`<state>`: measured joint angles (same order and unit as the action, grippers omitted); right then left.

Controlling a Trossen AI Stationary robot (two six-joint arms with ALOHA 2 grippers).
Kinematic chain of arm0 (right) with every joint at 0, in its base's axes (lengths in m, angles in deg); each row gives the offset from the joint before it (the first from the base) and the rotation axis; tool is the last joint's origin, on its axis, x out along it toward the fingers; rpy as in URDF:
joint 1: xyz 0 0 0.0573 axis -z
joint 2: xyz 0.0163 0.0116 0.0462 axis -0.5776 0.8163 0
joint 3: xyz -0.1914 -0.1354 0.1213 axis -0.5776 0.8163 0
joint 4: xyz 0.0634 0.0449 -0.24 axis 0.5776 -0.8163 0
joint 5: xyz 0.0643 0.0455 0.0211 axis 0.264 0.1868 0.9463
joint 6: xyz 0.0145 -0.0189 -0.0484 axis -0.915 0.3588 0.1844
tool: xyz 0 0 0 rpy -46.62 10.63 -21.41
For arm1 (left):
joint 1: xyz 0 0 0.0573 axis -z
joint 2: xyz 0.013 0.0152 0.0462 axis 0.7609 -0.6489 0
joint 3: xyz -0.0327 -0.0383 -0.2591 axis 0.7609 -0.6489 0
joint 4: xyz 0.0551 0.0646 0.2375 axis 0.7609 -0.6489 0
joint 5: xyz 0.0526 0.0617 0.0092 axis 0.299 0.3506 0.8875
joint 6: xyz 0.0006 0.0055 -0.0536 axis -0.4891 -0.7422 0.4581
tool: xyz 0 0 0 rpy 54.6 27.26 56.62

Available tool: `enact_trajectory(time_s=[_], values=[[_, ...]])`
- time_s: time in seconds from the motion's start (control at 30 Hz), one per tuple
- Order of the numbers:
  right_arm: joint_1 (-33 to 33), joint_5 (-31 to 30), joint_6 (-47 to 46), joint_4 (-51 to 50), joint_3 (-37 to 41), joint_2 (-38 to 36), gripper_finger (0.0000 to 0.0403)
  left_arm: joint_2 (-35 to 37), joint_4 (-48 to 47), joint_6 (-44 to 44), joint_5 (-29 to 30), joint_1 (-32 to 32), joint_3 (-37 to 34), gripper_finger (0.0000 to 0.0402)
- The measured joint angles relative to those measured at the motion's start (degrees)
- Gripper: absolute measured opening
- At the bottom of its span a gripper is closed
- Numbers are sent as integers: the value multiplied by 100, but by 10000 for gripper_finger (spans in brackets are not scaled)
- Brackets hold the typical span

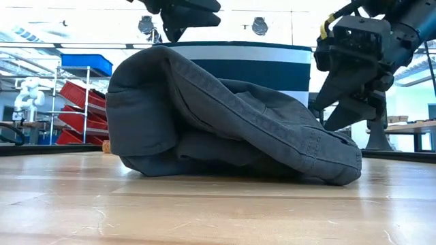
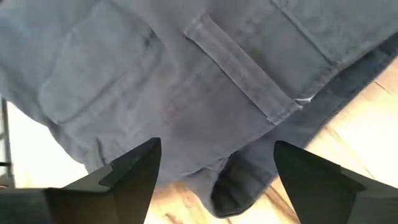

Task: Sort clothes
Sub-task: Put the gray short into the blue bin

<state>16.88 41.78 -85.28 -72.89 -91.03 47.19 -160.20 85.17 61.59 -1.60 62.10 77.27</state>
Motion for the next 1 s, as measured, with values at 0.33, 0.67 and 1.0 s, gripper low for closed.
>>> enact_trajectory(time_s=[0.33,0.67,1.0], values=[[282,564,394,1393,2,1043,311,-1,-10,-4,0,4,0,123],[306,858,493,1609,-18,1221,59,-1,-20,0,0,4,2,123],[254,1236,1031,-369,-1116,-177,5,-1,-58,-3,9,4,2,123]])
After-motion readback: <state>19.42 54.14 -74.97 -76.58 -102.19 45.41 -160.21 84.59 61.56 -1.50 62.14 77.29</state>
